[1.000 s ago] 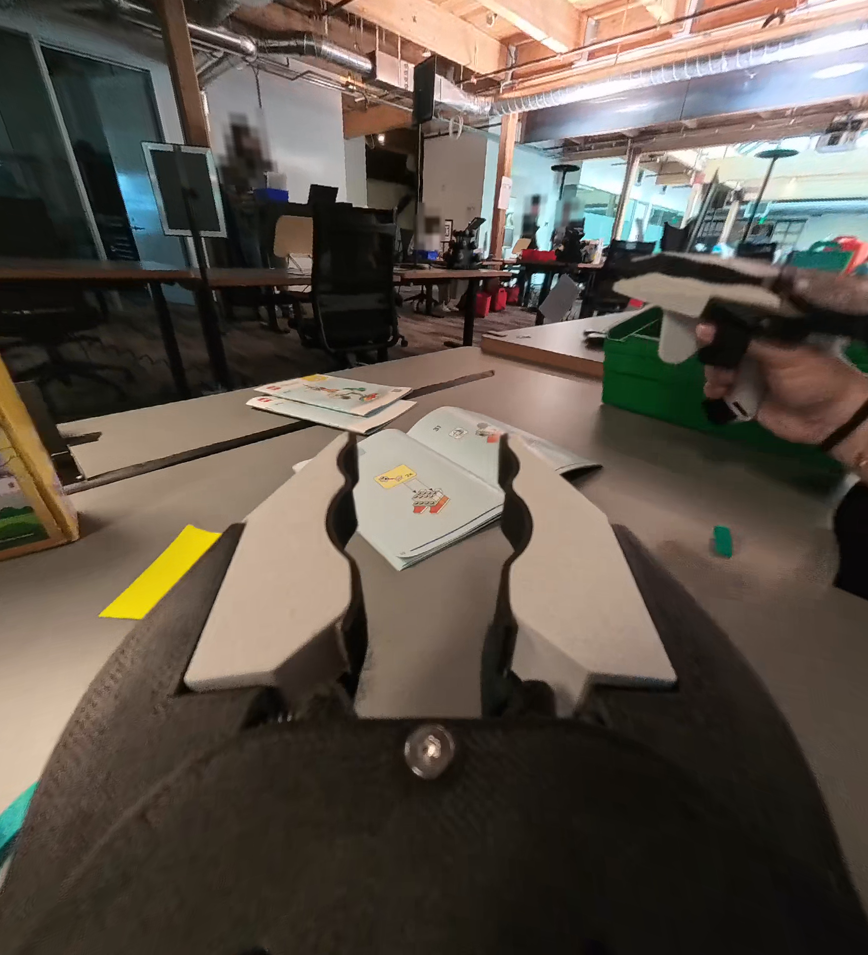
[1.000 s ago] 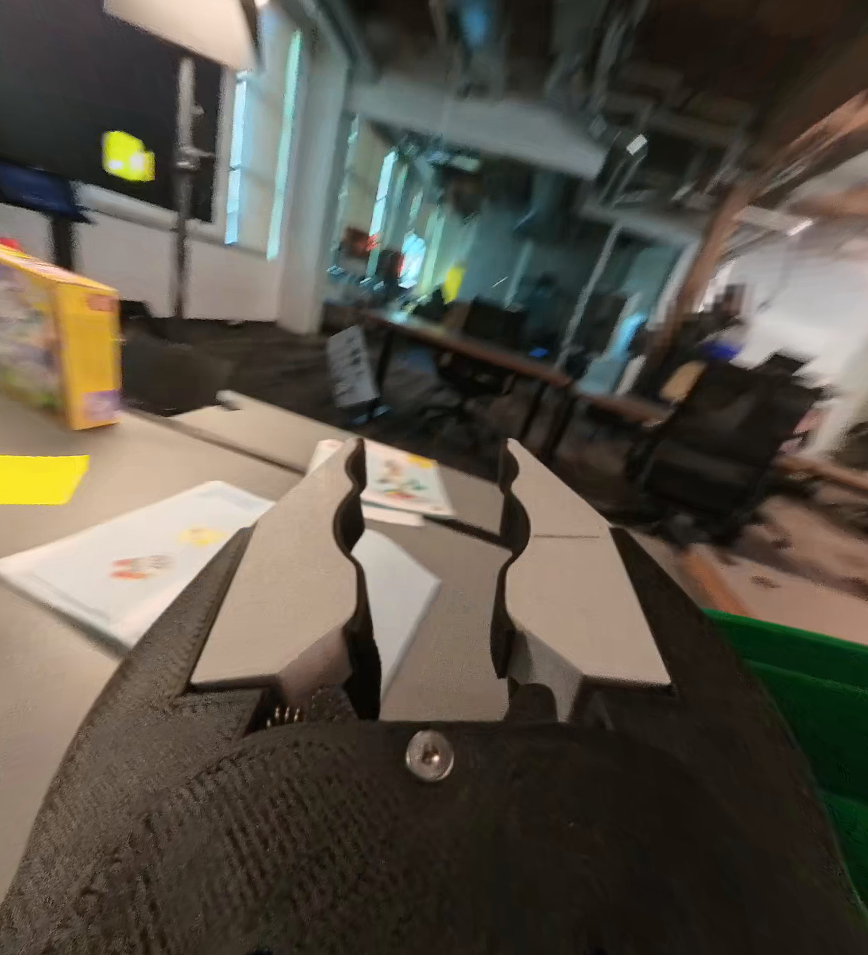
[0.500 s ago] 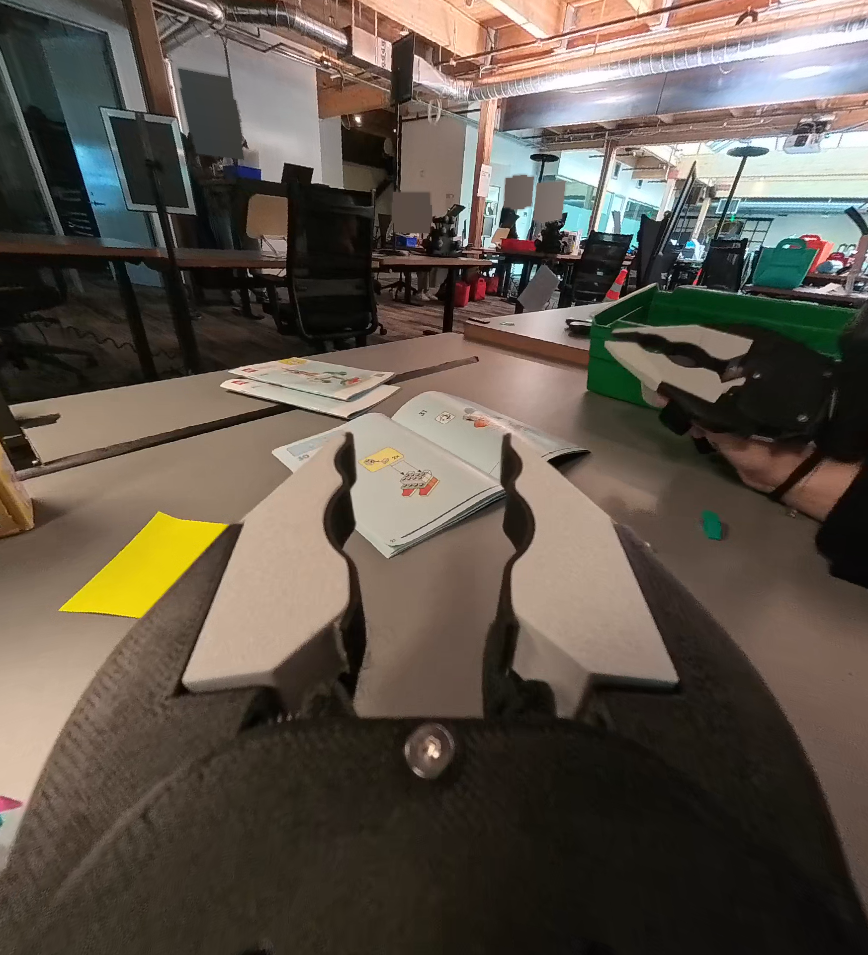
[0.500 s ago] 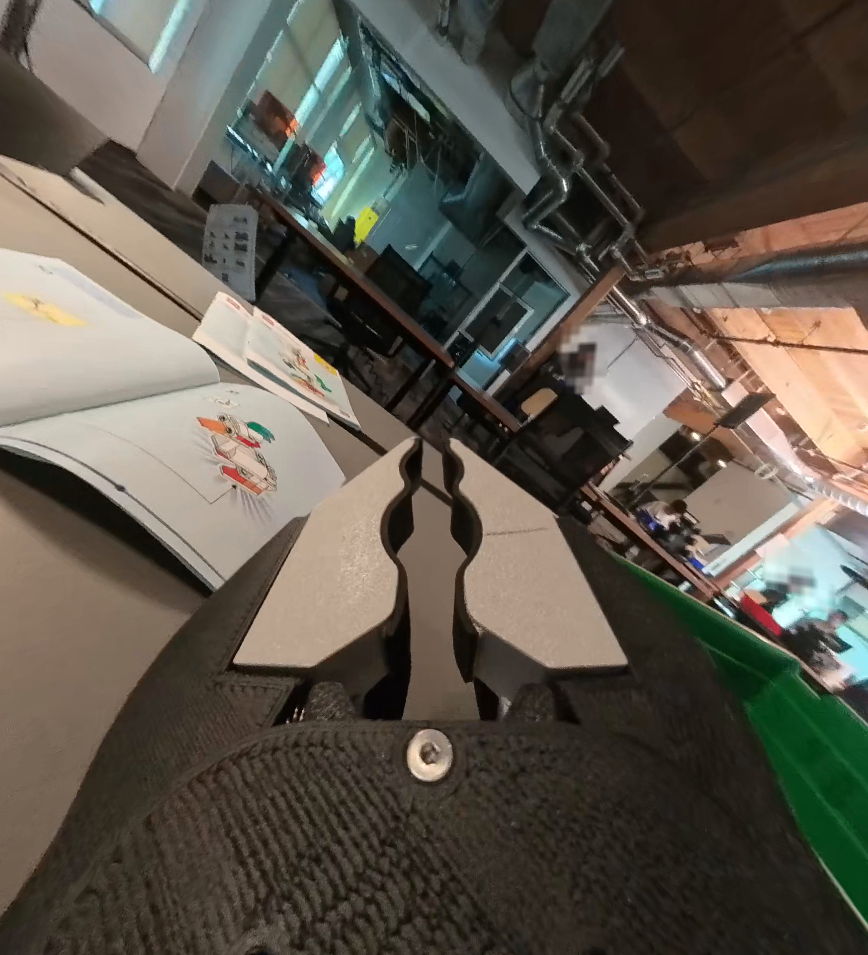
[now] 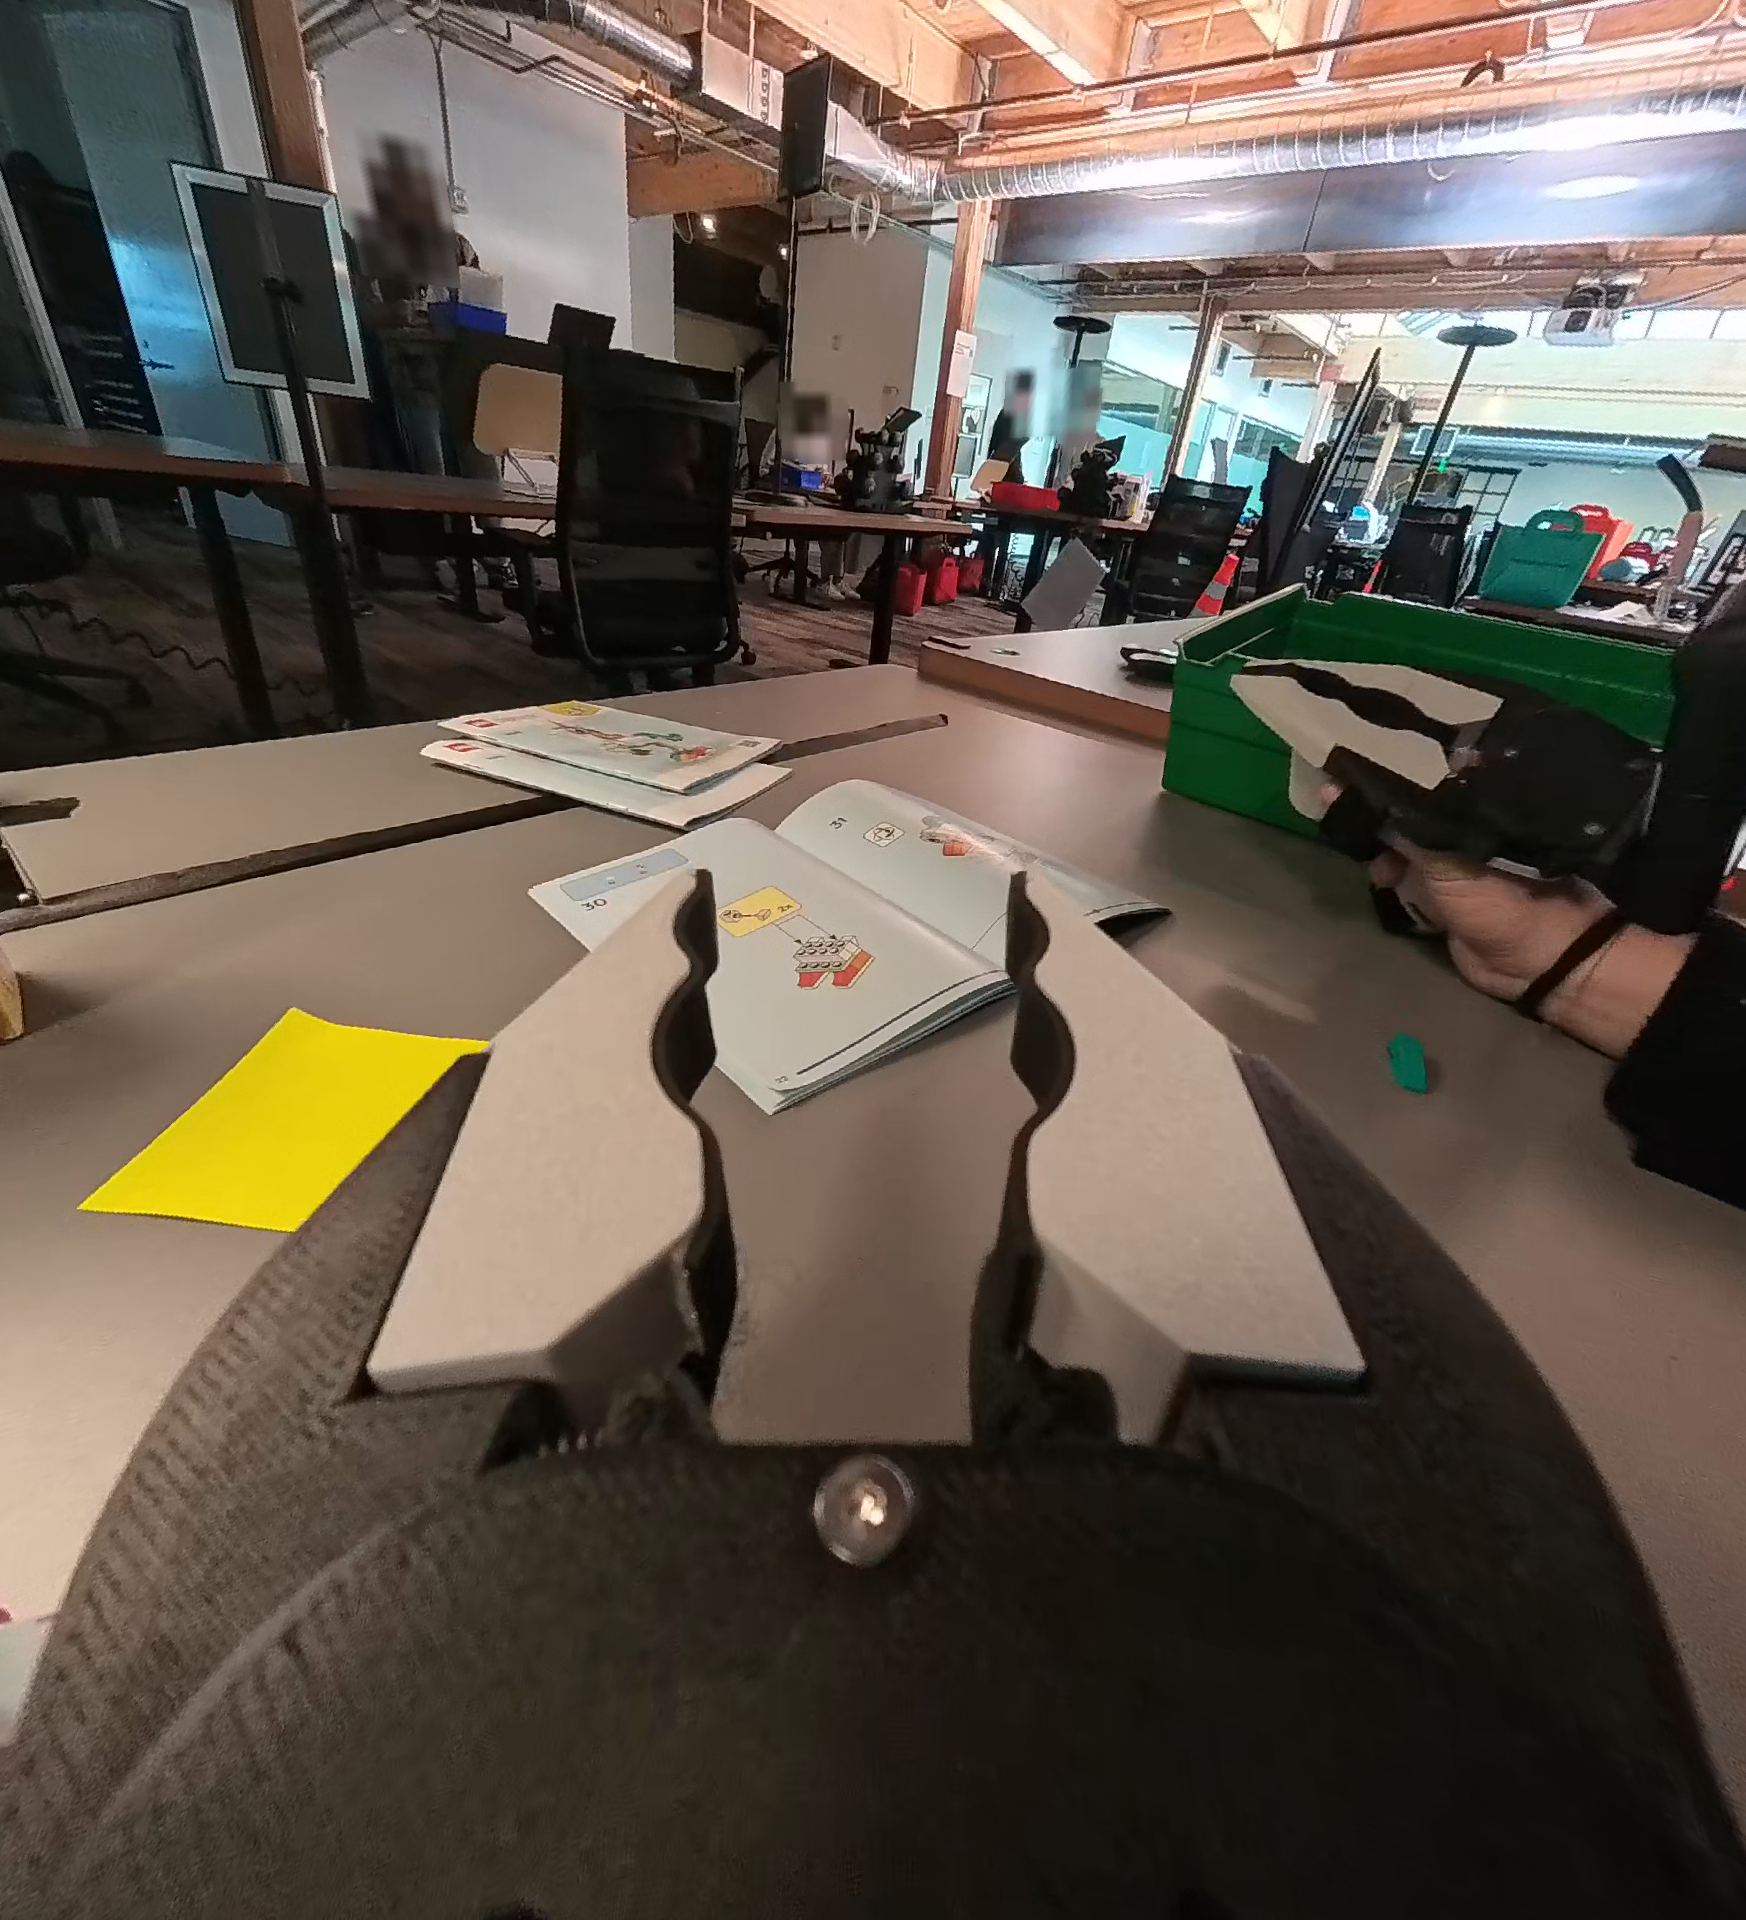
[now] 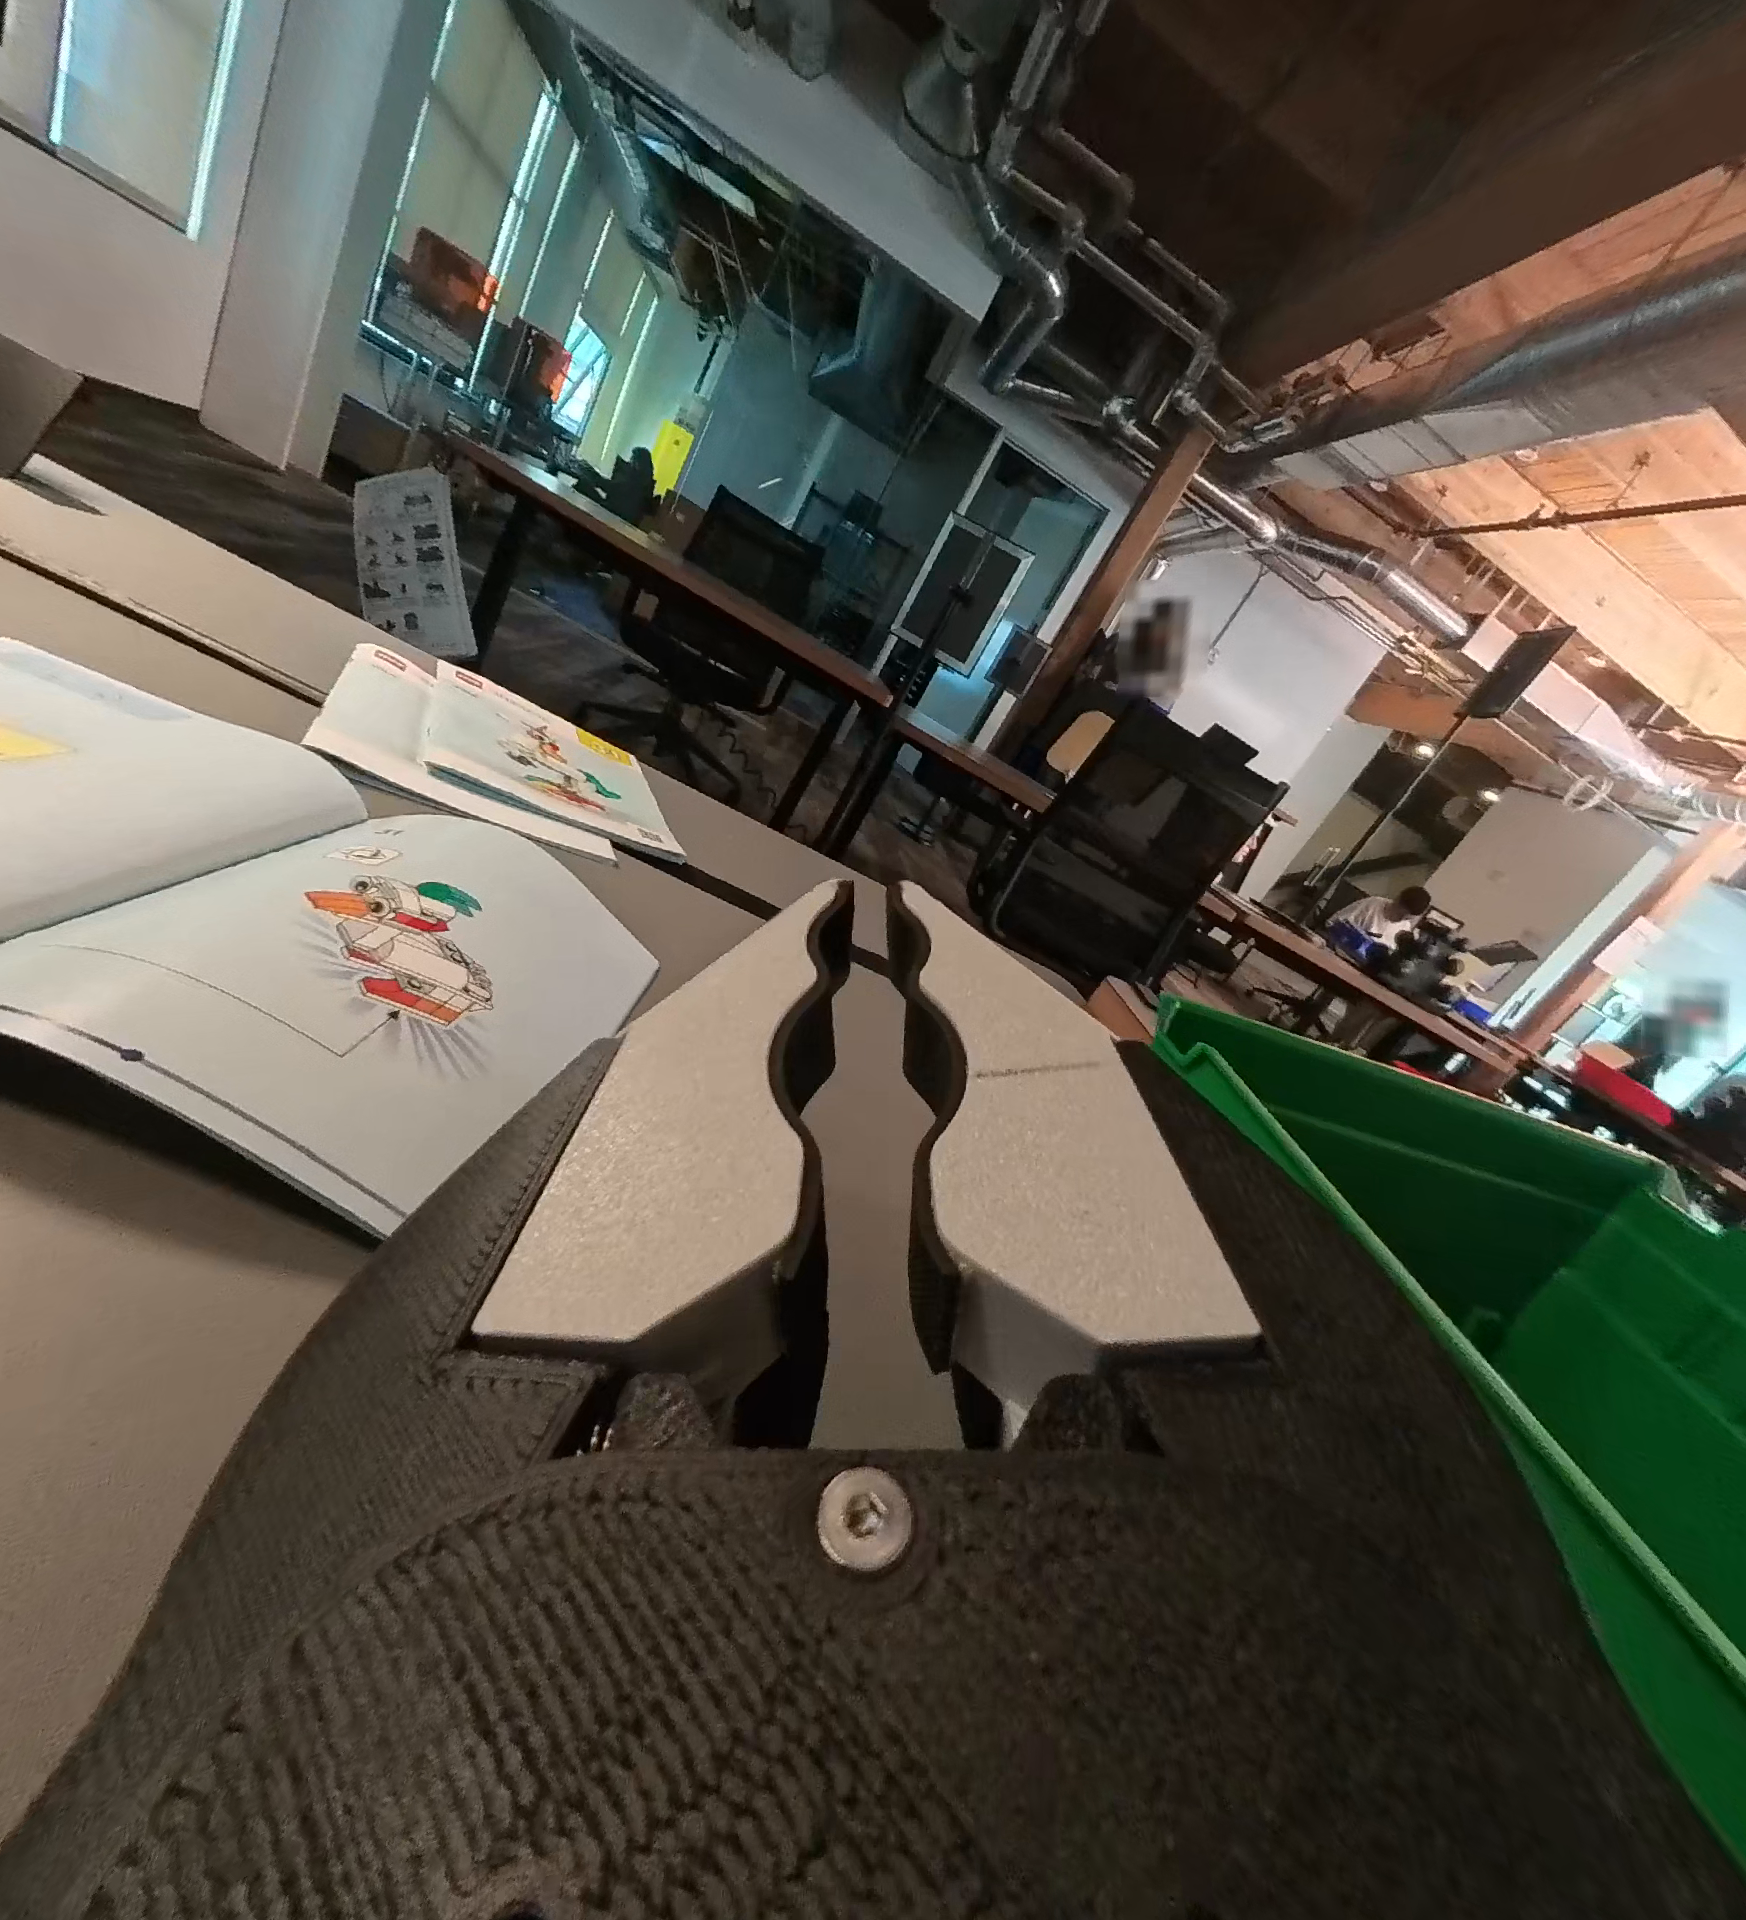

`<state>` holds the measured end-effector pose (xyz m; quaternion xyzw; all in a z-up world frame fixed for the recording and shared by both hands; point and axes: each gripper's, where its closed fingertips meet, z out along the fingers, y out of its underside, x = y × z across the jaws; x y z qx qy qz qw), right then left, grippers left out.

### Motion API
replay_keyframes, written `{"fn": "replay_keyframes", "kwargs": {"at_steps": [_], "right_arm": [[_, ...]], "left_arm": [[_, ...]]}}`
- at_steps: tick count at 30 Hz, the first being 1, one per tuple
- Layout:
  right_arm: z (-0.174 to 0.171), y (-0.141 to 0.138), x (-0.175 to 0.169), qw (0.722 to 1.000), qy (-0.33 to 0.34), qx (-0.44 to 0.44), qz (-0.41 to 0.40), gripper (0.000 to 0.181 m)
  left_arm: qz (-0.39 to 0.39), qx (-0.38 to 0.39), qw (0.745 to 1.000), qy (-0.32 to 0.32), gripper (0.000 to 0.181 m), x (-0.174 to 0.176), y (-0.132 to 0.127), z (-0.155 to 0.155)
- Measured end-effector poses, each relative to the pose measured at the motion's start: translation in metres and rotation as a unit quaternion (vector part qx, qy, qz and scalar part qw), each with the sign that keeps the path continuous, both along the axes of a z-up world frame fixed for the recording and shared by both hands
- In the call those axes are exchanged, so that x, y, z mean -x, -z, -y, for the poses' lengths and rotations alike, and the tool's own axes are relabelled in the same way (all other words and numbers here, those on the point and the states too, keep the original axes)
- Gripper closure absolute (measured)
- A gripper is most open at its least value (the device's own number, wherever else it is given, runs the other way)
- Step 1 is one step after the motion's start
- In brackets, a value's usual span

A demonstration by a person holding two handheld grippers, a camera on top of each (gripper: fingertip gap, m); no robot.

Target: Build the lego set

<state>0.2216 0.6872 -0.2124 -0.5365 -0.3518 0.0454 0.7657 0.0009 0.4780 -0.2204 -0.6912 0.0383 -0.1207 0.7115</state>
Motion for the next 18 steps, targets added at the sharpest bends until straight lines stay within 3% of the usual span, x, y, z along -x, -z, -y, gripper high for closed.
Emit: {"fn": "replay_keyframes", "kwargs": {"at_steps": [18], "right_arm": [[0.0048, 0.0003, 0.0061, 1.0, -0.017, -0.006, 0.009, 0.178]], "left_arm": [[0.008, 0.003, 1.0, 0.005, 0.128, -0.0006, 0.0007, 0.0004]]}}
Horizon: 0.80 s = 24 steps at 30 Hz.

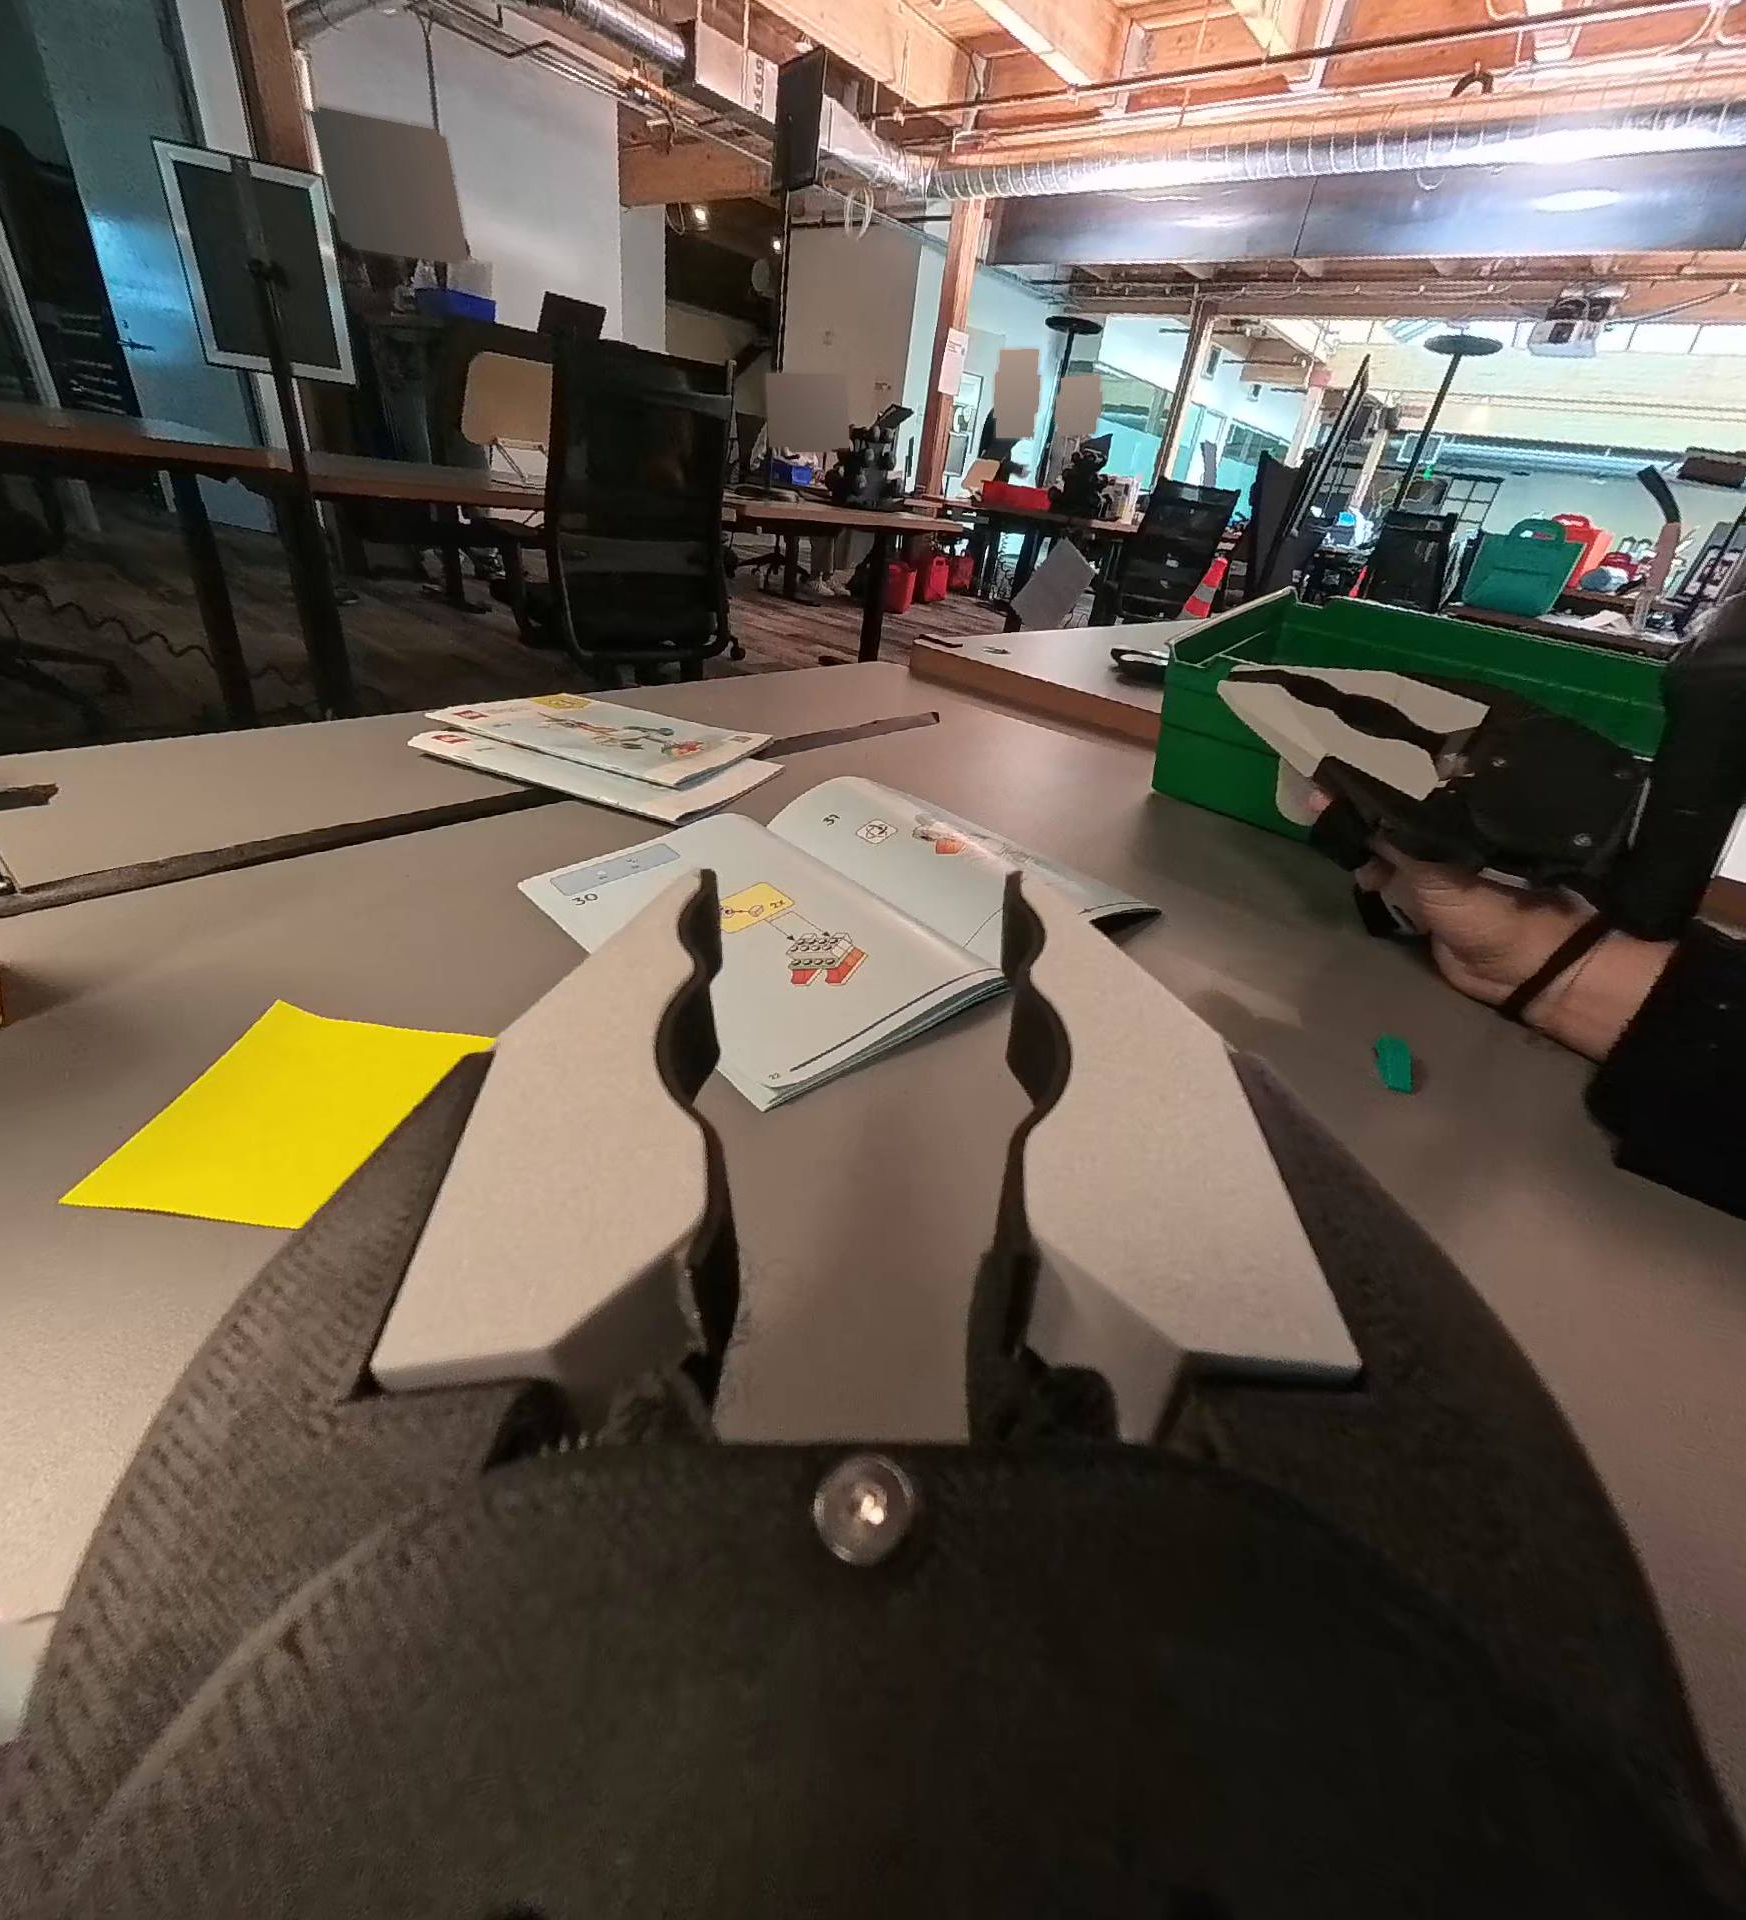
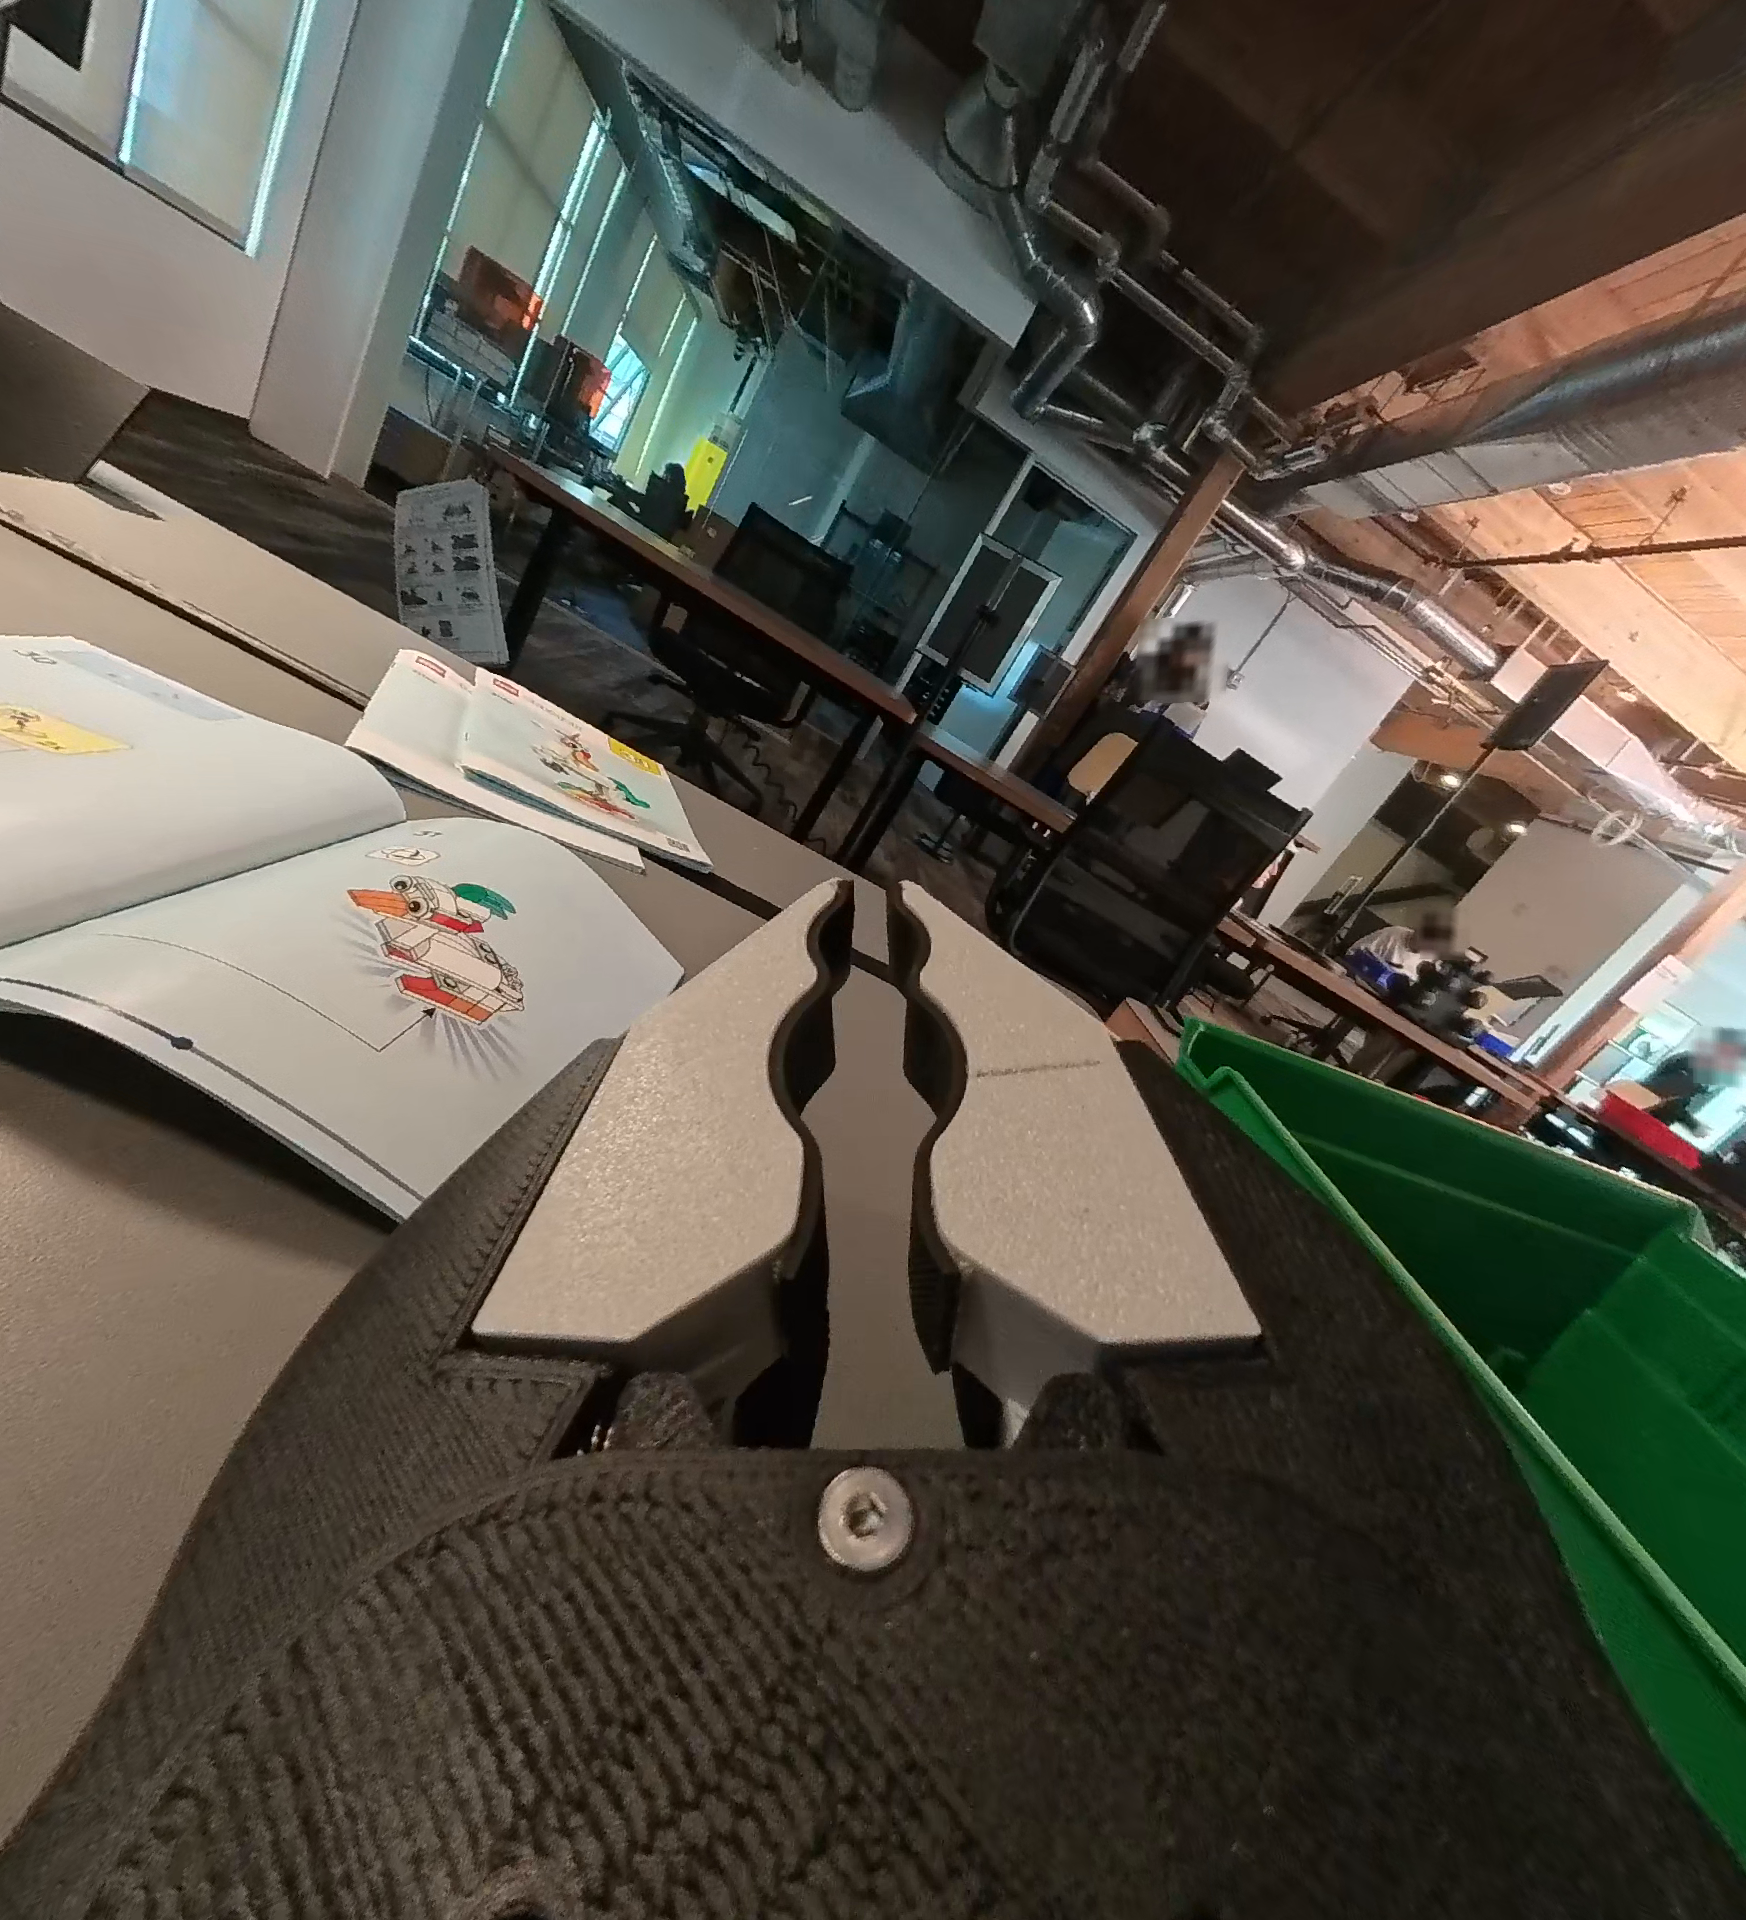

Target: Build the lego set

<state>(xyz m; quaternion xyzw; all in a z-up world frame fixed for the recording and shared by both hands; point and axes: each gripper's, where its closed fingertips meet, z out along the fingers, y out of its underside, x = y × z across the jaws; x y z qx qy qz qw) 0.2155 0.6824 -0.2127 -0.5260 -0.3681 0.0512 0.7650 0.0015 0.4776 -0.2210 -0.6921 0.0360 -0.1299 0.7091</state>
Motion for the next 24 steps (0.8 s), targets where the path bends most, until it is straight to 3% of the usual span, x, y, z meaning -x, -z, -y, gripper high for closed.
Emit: {"fn": "replay_keyframes", "kwargs": {"at_steps": [15, 17, 24], "right_arm": [[-0.002, -0.001, -0.002, 1.0, 0.005, -0.001, -0.003, 0.178], [-0.002, -0.001, -0.002, 1.0, 0.004, -0.003, -0.003, 0.178], [-0.001, -0.002, -0.005, 1.0, 0.009, -0.01, 0.001, 0.178]], "left_arm": [[-0.038, 0.0, 0.999, 0.004, 0.128, -0.01, 0.0, 0.0], [-0.058, 0.004, 0.998, 0.034, 0.147, -0.023, -0.001, 0.003], [-0.088, -0.027, 0.995, 0.036, 0.148, -0.045, -0.046, 0.03]]}}
